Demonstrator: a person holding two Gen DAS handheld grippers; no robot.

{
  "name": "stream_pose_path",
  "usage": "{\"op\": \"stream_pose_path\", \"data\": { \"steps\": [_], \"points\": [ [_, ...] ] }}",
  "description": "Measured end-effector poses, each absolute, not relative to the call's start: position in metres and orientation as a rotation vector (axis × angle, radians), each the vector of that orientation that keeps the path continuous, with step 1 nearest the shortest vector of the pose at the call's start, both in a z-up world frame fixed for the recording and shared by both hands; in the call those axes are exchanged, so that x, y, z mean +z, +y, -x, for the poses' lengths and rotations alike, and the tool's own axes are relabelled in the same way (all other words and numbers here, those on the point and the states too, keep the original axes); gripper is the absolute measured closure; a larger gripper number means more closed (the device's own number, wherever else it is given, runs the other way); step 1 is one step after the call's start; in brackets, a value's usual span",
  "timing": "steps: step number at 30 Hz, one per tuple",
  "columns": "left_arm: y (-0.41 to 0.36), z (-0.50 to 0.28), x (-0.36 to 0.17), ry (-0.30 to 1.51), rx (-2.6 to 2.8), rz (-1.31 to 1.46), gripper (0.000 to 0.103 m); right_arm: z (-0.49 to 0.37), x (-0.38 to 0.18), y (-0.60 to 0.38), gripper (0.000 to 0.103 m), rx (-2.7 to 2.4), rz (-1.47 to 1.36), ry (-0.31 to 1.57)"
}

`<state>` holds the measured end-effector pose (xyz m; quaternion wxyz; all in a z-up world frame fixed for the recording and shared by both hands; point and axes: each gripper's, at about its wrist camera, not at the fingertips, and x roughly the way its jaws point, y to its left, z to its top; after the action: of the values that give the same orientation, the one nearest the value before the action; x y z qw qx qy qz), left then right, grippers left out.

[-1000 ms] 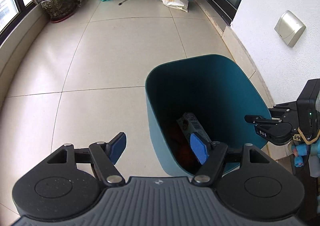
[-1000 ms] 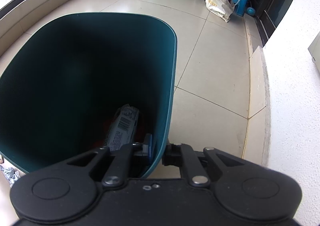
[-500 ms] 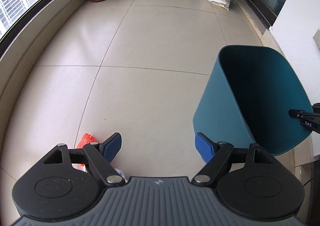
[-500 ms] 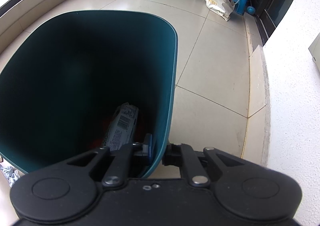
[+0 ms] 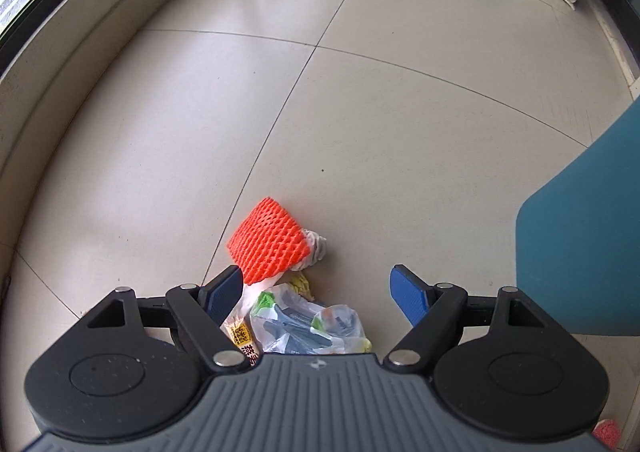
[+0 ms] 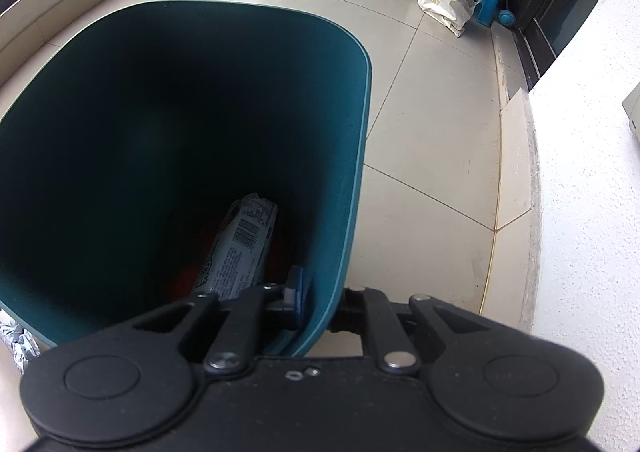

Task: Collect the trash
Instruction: 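Return the left gripper to the pile and grasp the orange foam fruit net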

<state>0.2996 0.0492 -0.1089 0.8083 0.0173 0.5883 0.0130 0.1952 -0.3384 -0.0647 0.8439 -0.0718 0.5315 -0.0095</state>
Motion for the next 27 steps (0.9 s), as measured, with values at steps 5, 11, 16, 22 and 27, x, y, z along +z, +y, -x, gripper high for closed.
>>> {"op": "stream_pose_path", "data": {
  "steps": [5, 11, 16, 22, 27],
  "points": [
    [0.079, -0.309, -0.142, 1.298, 0.051, 0.023, 0.023, -0.2, -0.065, -0.333, 0.092, 0.011, 0.171, 1.136],
    [0.097, -0.33, -0.192, 1.338, 0.071, 0.074, 0.023, -0.202, -0.066, -0.328, 0.091, 0.043, 0.202, 1.143],
    [0.106, -0.345, -0.225, 1.383, 0.063, 0.151, 0.023, -0.203, -0.068, -0.333, 0.091, 0.057, 0.218, 1.148],
    [0.109, -0.362, -0.247, 1.393, 0.076, 0.184, 0.024, -0.207, -0.076, -0.339, 0.091, 0.055, 0.228, 1.162],
    [0.113, -0.367, -0.258, 1.417, 0.099, 0.202, 0.054, -0.213, -0.081, -0.343, 0.091, 0.047, 0.239, 1.171]
  ]
}}
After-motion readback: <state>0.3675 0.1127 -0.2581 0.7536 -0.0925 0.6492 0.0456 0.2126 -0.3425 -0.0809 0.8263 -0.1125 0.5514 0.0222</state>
